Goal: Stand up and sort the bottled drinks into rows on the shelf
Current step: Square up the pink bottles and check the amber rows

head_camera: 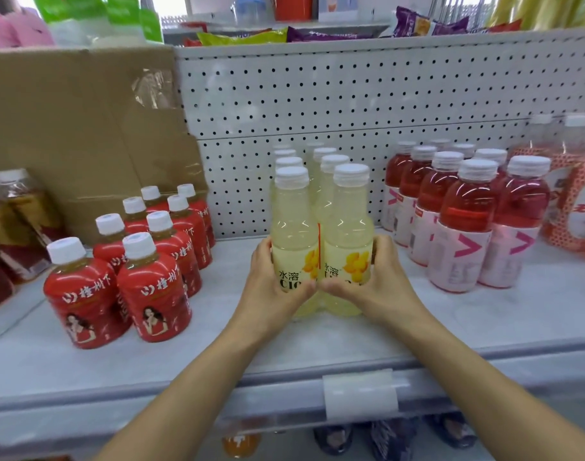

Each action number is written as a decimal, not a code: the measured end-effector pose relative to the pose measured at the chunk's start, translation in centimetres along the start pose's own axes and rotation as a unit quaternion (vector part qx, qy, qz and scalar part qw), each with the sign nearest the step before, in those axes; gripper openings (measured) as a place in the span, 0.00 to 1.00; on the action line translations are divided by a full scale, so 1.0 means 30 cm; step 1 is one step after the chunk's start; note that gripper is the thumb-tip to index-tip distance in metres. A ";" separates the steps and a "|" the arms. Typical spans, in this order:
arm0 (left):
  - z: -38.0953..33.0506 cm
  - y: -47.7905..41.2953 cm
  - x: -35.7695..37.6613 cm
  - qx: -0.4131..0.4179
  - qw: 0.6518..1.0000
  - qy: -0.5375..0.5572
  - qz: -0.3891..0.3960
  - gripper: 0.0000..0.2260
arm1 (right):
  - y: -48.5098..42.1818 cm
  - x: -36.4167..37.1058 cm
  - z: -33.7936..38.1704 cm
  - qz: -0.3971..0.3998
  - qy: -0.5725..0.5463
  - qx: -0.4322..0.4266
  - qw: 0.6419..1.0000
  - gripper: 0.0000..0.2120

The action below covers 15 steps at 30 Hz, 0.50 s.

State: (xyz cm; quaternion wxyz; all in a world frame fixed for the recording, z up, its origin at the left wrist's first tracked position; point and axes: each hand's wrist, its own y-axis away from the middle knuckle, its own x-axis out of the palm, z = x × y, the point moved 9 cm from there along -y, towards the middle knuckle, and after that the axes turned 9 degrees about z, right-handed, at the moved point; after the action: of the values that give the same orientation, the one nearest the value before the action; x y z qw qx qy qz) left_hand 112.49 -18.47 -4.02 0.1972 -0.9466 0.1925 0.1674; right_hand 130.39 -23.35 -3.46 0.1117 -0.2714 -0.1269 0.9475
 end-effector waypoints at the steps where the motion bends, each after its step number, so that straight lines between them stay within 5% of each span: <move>1: -0.005 -0.001 0.006 0.002 1.000 0.013 0.012 0.36 | -0.001 0.011 -0.006 0.027 -0.035 -0.007 0.999 0.42; 5: -0.016 -0.019 0.040 0.009 0.995 0.077 0.066 0.35 | -0.020 0.044 0.009 0.115 -0.137 -0.049 0.983 0.42; 15: 0.034 -0.089 0.043 -0.003 0.993 0.101 0.056 0.33 | -0.112 0.061 -0.043 0.082 -0.150 -0.038 0.985 0.36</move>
State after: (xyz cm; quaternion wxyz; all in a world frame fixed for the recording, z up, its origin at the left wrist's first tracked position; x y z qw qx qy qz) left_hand 114.51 -16.14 -4.60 0.1644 -0.9469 0.2638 0.0827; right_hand 130.06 -19.44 -4.40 0.0029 -0.1395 -0.1557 0.9779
